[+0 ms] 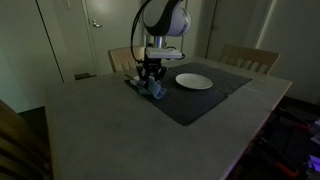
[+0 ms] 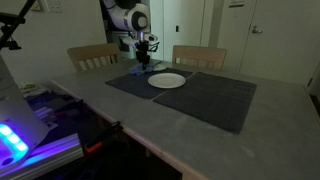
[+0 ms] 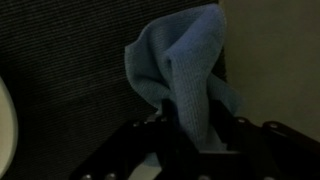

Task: Use the blue cloth to wipe the plate

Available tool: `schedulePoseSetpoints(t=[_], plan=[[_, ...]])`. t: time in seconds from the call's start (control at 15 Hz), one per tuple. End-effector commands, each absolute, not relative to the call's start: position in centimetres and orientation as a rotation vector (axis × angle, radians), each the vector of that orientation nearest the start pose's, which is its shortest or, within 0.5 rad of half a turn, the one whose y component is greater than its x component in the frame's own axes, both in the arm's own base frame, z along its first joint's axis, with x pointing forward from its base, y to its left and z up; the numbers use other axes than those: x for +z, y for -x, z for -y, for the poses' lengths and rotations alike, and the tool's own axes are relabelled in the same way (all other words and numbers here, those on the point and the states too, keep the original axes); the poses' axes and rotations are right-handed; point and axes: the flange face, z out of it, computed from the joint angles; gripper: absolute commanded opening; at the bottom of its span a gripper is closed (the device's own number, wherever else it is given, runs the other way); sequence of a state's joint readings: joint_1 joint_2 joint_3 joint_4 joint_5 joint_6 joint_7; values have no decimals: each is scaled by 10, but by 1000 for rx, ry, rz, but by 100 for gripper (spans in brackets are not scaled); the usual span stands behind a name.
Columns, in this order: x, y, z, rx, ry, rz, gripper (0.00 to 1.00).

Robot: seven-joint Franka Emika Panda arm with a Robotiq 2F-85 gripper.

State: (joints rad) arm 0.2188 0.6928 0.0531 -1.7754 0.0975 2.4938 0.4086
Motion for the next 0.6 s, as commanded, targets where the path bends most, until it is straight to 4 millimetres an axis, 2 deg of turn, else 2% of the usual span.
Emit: schedulePoseSetpoints(t=[0.0,0.13,0.4,0.53], plan=[[173,-644,-175,49,3035,-308,16],[176,-645,-175,96,3045,-276,2],[191,-646,-176,181,3079,-179,2],[204,-648,-174,214,3089,-130,2]])
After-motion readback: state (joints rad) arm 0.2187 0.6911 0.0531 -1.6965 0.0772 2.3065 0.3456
